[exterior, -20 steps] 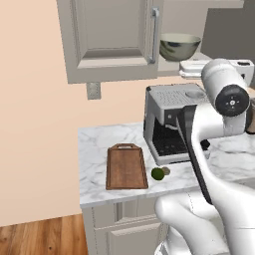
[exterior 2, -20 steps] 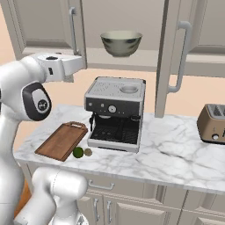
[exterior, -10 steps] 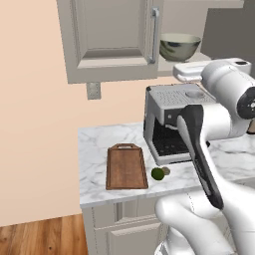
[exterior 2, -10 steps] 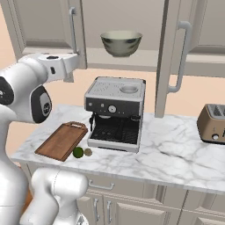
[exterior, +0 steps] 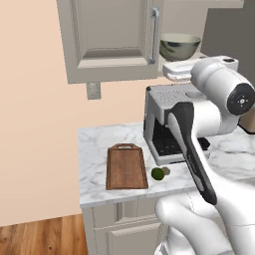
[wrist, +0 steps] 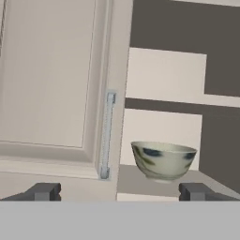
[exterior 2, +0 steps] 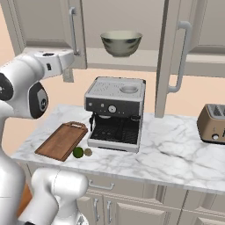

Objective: Open the cabinet. Place the bowl and condiment on the counter. Then place the lime and garlic on the cutting board.

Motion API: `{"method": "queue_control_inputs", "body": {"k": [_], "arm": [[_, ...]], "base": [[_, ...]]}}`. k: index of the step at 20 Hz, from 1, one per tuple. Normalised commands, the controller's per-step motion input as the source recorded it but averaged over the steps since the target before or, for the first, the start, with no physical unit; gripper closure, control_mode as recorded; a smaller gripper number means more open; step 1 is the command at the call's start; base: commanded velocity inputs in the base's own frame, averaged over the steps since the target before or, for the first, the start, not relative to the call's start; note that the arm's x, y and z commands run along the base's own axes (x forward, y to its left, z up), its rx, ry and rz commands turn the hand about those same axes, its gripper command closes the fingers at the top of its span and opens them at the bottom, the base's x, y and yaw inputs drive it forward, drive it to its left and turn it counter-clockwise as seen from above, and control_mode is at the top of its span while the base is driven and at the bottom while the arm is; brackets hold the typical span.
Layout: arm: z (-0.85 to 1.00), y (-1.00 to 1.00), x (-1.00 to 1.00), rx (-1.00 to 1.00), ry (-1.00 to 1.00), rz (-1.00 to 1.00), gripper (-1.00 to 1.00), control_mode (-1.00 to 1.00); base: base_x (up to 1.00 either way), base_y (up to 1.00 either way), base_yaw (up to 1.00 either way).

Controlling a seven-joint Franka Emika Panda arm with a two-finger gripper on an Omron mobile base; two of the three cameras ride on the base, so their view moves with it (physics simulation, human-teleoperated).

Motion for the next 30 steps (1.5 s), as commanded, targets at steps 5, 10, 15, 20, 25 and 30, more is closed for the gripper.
{"method": "queue_control_inputs", "body": {"k": [5, 10, 15, 20, 25, 30], "arm": [[0.0, 0.02, 0.28, 0.0, 0.0, 0.01, -1.0, -1.0], [0.0, 0.03, 0.41, 0.0, 0.0, 0.01, -1.0, -1.0], [0.0, 0.15, 0.51, 0.0, 0.02, 0.0, -1.0, -1.0], [0.0, 0.14, 0.49, 0.0, 0.03, 0.0, -1.0, -1.0], [0.0, 0.0, 0.51, 0.0, 0.05, 0.0, -1.0, -1.0], [0.0, 0.0, 0.42, 0.0, 0.05, 0.0, -1.0, -1.0]], "base": [[0.0, 0.0, 0.0], [0.0, 0.0, 0.0], [0.0, 0.0, 0.0], [0.0, 0.0, 0.0], [0.0, 0.0, 0.0], [0.0, 0.0, 0.0]]}}
